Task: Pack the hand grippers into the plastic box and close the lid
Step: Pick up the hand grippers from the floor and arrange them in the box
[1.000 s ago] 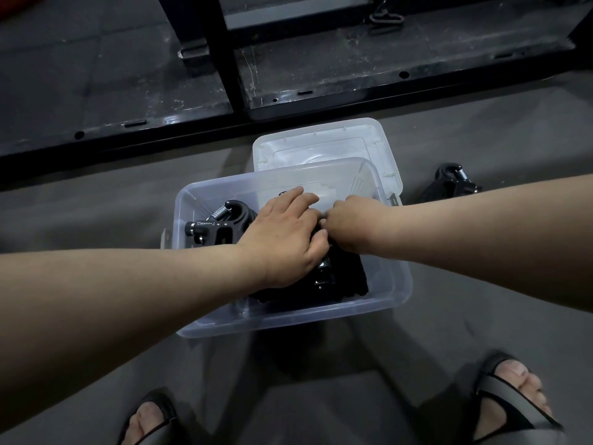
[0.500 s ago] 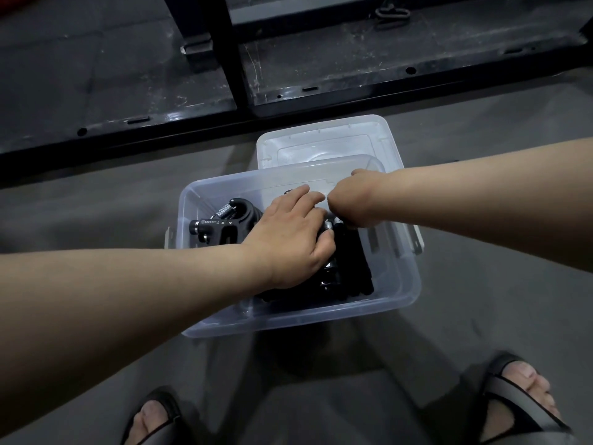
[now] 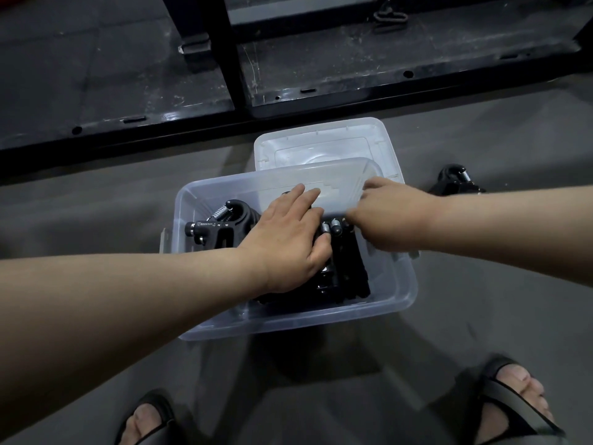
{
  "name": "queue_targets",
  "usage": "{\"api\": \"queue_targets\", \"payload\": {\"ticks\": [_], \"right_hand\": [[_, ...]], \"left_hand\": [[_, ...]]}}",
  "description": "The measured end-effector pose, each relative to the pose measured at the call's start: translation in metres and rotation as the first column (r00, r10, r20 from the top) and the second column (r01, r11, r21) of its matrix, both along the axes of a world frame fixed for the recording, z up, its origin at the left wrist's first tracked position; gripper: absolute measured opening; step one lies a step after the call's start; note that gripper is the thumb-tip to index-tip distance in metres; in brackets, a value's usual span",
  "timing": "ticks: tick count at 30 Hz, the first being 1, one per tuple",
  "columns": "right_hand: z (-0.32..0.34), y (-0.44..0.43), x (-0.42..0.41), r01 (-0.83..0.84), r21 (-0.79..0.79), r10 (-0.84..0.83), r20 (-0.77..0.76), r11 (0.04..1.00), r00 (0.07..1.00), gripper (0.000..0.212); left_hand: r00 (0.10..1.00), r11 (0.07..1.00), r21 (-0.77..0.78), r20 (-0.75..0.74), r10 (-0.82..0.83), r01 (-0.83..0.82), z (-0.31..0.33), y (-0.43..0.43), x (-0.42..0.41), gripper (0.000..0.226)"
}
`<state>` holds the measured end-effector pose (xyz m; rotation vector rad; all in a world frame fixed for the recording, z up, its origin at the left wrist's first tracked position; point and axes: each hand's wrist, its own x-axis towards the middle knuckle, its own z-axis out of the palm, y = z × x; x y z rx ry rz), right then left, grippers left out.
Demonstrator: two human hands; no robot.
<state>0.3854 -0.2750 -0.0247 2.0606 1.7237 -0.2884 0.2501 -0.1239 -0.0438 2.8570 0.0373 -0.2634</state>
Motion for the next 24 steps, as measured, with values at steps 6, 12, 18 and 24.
{"api": "queue_targets", "payload": {"ticks": [6, 12, 18, 24], "right_hand": [[-0.010, -0.012, -0.048, -0.110, -0.174, 0.106, -0.036, 0.979, 0.994, 0.023], [-0.002, -0.047, -0.024, 0.202, 0.558, 0.053, -0.407, 0.805, 0.912, 0.021], [-0.052, -0.112, 0.057, 0.829, 0.392, -0.672, -0.489, 0.399, 0.556, 0.024], [-0.085, -0.131, 0.104, 0.994, -0.091, -0.940, -0.341, 0.061, 0.027, 0.054]], "left_hand": [[0.999, 0.999, 0.037, -0.043, -0.003, 0.004, 0.002, -0.002, 0.001, 0.072], [0.998, 0.999, 0.026, -0.050, -0.024, 0.026, 0.000, 0.003, 0.004, 0.080], [0.999, 0.999, -0.020, -0.018, 0.049, -0.049, 0.005, 0.008, 0.011, 0.081], [0.997, 0.997, -0.019, -0.011, 0.070, -0.070, -0.002, 0.006, 0.011, 0.079]]}}
